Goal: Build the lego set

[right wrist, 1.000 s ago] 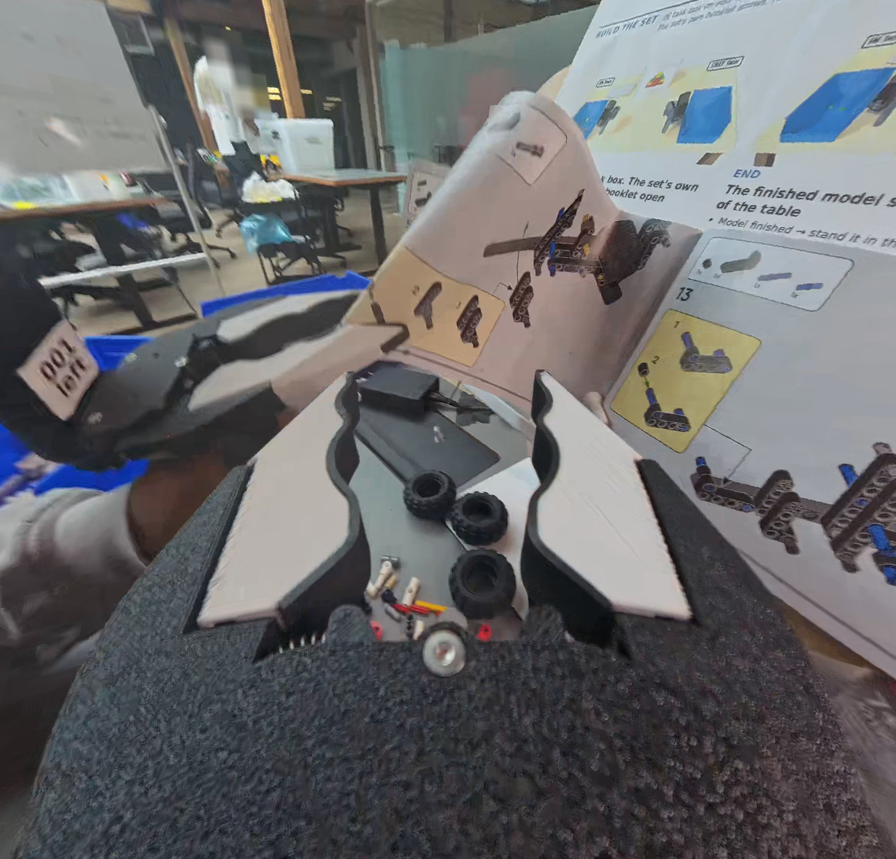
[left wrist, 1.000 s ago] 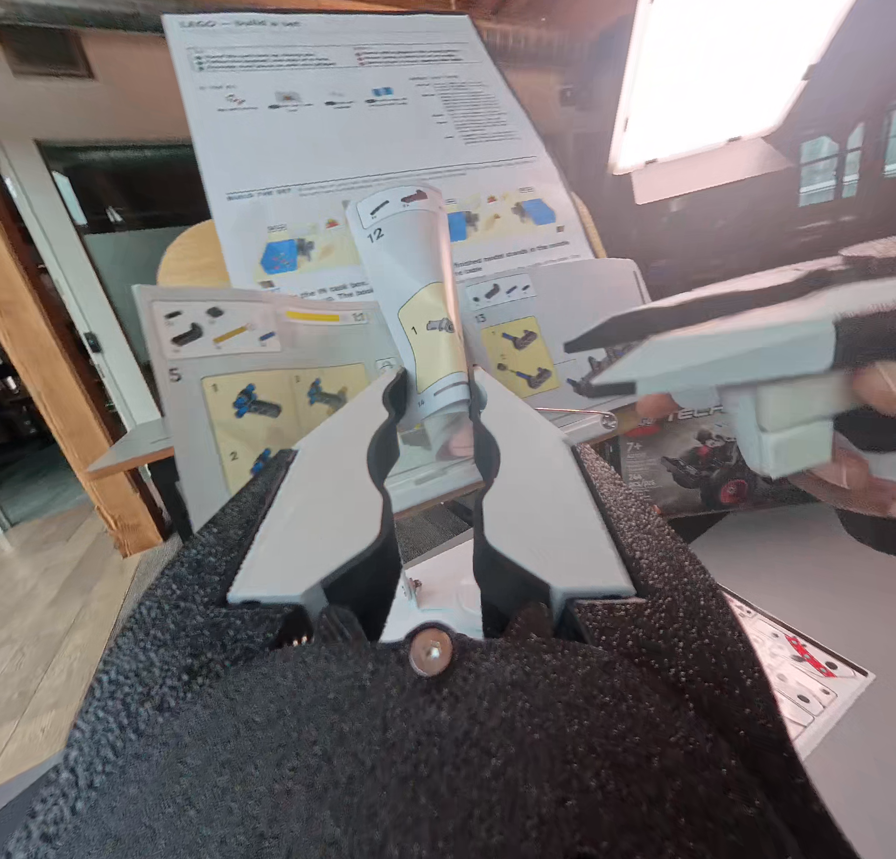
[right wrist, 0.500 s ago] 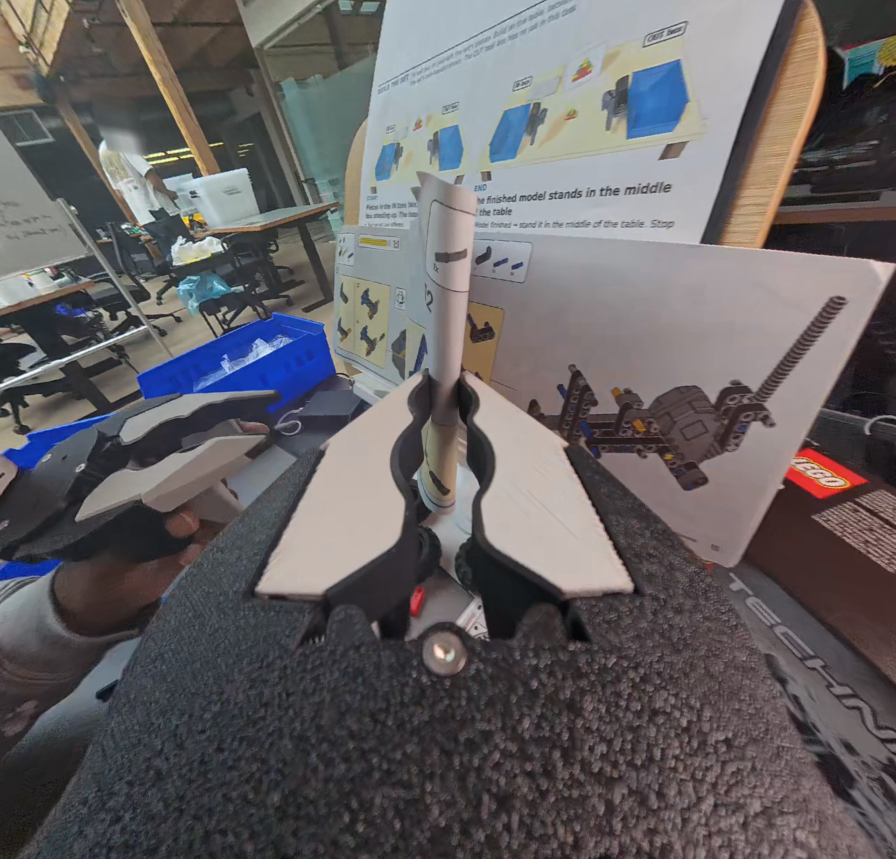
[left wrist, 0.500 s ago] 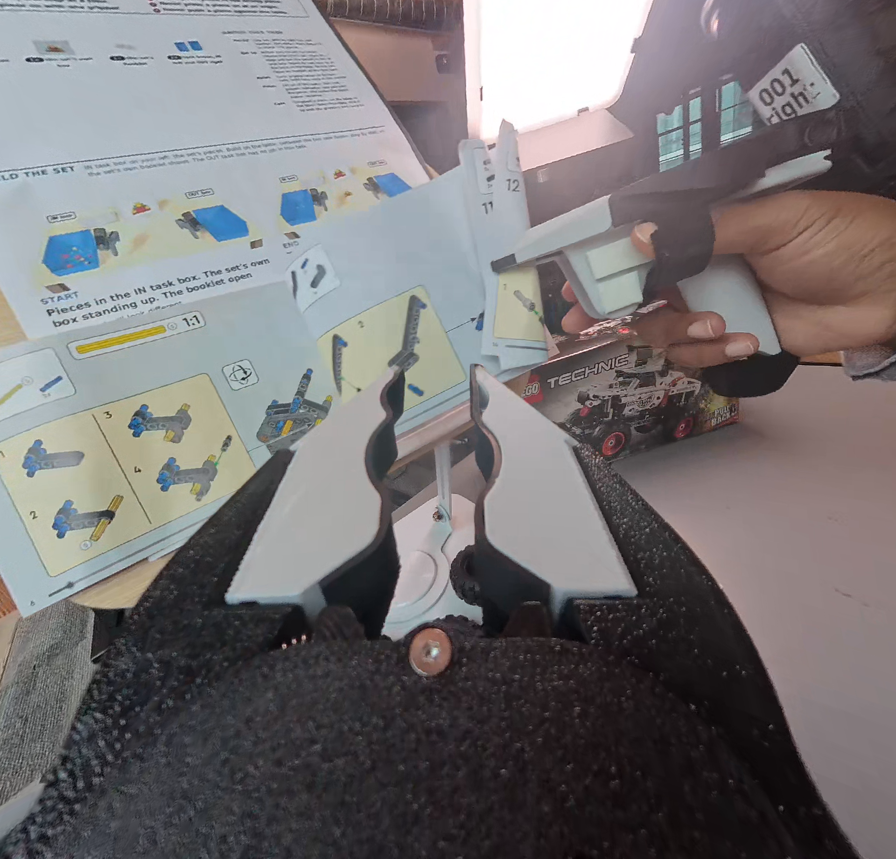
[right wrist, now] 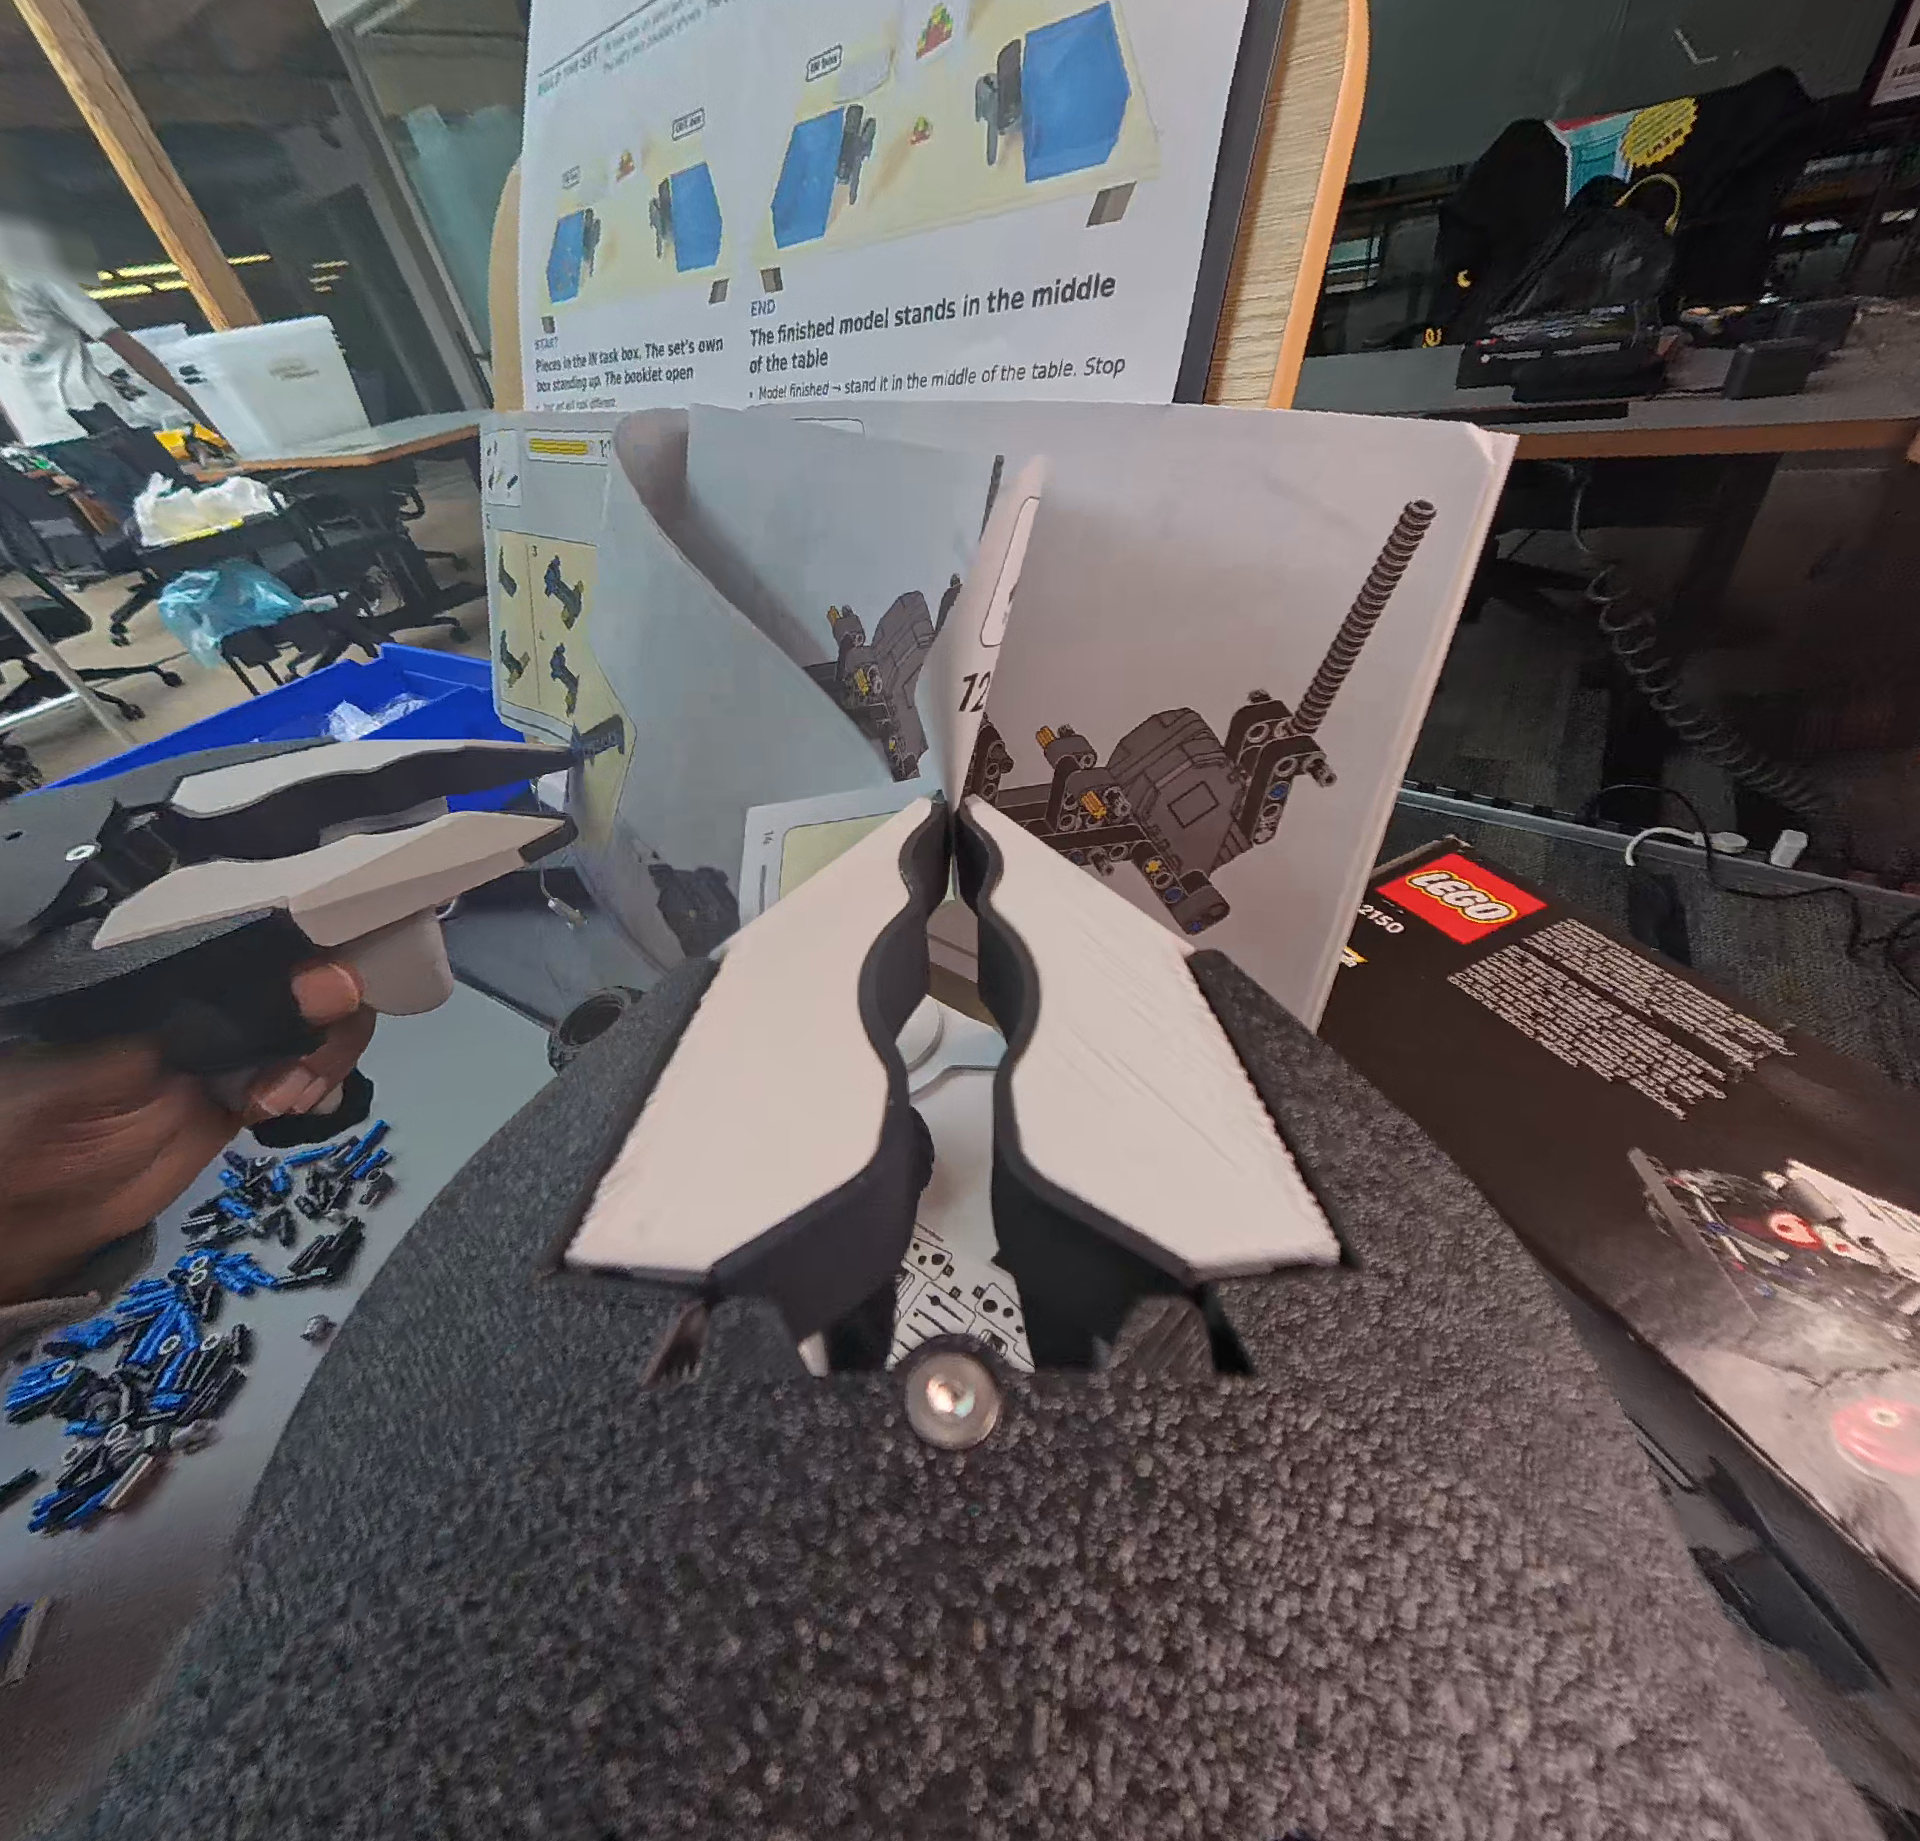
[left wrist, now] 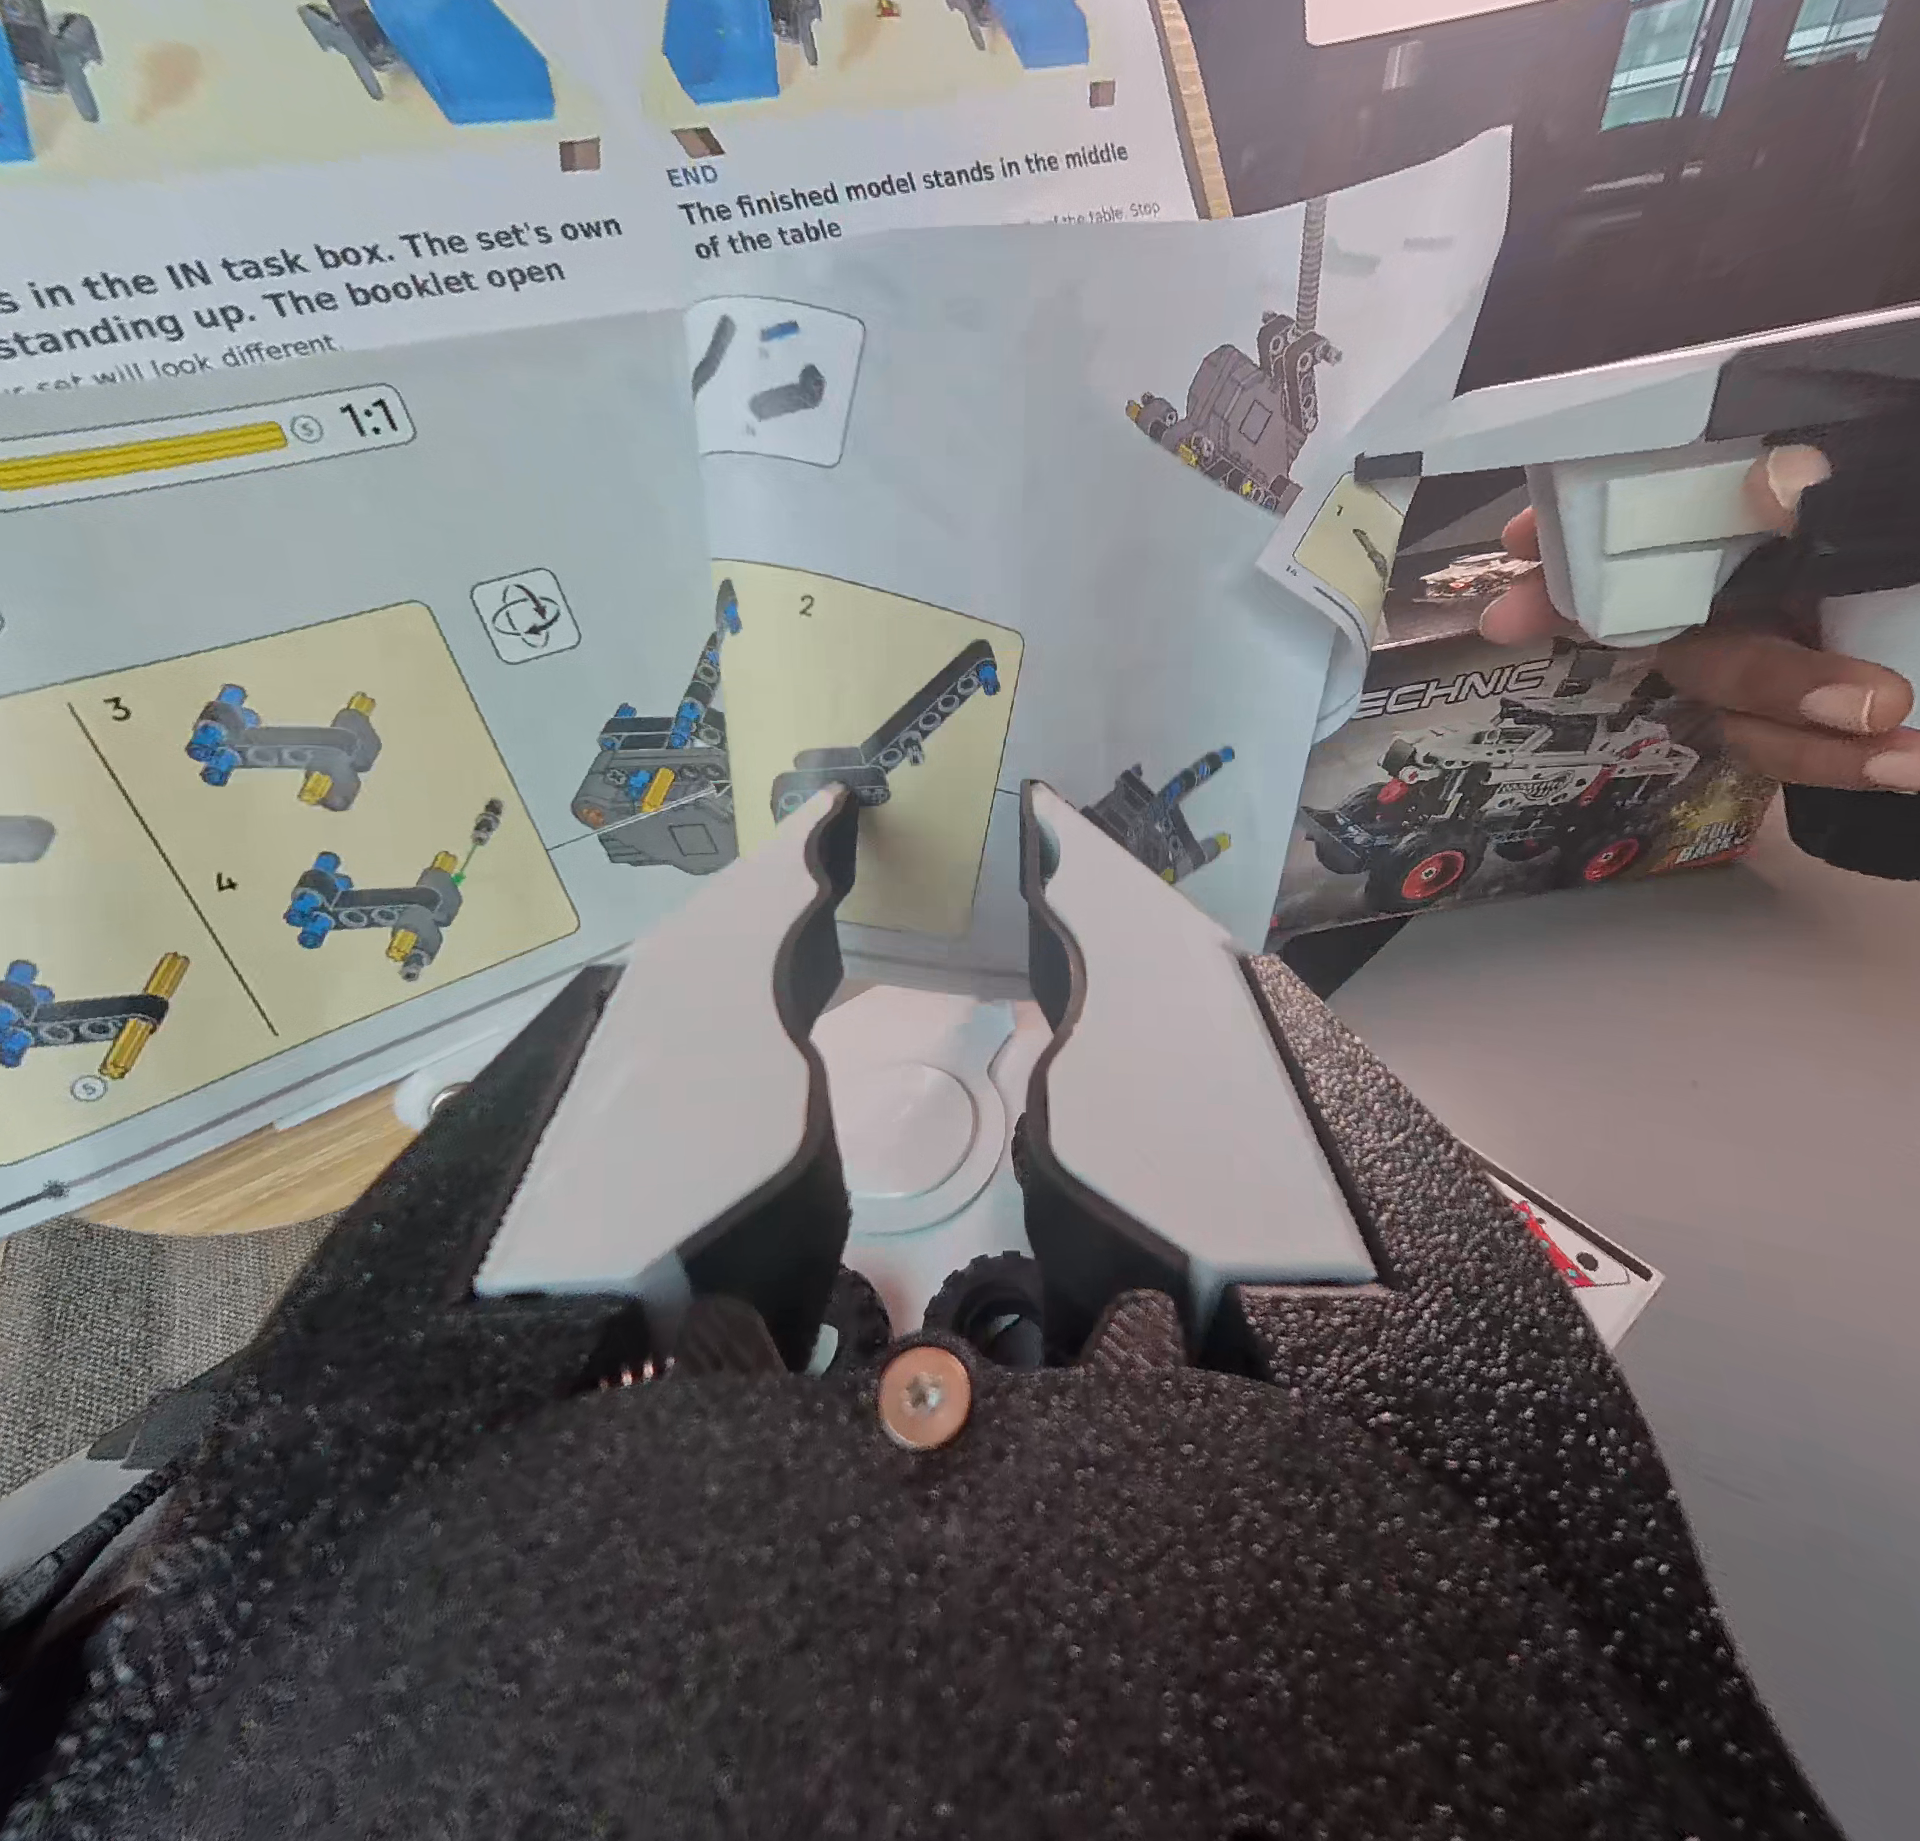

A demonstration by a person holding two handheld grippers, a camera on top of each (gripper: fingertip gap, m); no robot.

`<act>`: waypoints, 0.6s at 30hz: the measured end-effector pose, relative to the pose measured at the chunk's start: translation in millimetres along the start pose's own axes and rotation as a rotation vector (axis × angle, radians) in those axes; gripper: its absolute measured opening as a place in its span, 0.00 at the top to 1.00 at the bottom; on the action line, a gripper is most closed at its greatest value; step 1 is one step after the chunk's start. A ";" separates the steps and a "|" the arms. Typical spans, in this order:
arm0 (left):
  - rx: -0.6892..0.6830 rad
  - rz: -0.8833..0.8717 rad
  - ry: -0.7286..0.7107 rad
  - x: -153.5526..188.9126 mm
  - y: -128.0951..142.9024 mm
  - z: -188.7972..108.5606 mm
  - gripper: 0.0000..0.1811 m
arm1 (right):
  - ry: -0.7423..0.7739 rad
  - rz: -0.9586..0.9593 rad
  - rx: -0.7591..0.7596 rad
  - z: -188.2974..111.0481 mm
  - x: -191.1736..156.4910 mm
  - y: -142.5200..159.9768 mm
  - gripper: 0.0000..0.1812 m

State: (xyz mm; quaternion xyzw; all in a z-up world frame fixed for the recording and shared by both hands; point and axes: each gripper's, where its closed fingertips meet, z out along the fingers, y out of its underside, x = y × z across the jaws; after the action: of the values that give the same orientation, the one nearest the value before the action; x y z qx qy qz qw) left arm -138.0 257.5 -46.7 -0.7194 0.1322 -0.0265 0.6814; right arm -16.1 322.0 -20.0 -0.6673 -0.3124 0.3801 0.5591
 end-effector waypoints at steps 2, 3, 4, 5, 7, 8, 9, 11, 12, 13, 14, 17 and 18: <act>-0.019 0.025 -0.006 0.9 0.7 4.6 0.81 | 0.009 -0.015 -0.003 -1.8 3.1 1.1 1.00; -0.019 0.040 -0.015 0.0 0.9 4.9 0.82 | 0.016 -0.021 -0.004 -3.2 5.9 1.6 1.00; -0.017 0.050 -0.023 -1.0 1.3 4.5 0.82 | 0.014 -0.025 -0.007 -4.2 7.6 2.6 1.00; -0.017 0.049 -0.024 -1.0 1.8 3.8 0.82 | 0.005 -0.025 -0.015 -4.3 8.0 4.4 1.00; -0.009 0.035 -0.025 -0.8 1.3 0.7 0.81 | 0.003 -0.030 -0.025 -3.3 10.1 8.5 1.00; 0.001 0.032 -0.030 -0.7 -0.5 -1.9 0.80 | 0.006 -0.040 -0.027 -2.5 11.0 10.2 1.00; 0.012 0.036 -0.032 0.3 -3.1 -4.7 0.78 | 0.008 -0.052 -0.029 -1.6 11.8 11.5 1.00; 0.022 0.071 -0.039 3.5 -7.6 -8.5 0.66 | 0.003 -0.070 -0.031 0.1 12.8 14.0 1.00; 0.010 0.092 -0.056 2.6 -8.2 -8.2 0.57 | -0.003 -0.073 -0.030 0.7 12.9 14.7 1.00; -0.011 0.108 -0.072 0.0 -7.6 -6.5 0.51 | -0.011 -0.073 -0.029 1.3 12.9 15.2 1.00; -0.039 0.116 -0.079 -3.2 -5.5 -3.6 0.48 | -0.019 -0.072 -0.029 1.9 12.7 15.8 1.00; -0.121 0.129 -0.113 -23.3 3.7 2.4 0.67 | -0.030 -0.079 -0.028 1.9 13.8 16.7 1.00; -0.117 0.116 -0.118 -30.9 2.8 1.6 0.76 | -0.036 -0.080 -0.029 1.7 14.0 17.1 1.00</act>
State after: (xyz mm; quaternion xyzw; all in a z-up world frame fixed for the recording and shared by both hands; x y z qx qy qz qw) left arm -167.9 266.0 -45.2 -0.7495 0.1346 0.0630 0.6452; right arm -10.4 331.6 -39.2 -0.6551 -0.3545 0.3649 0.5585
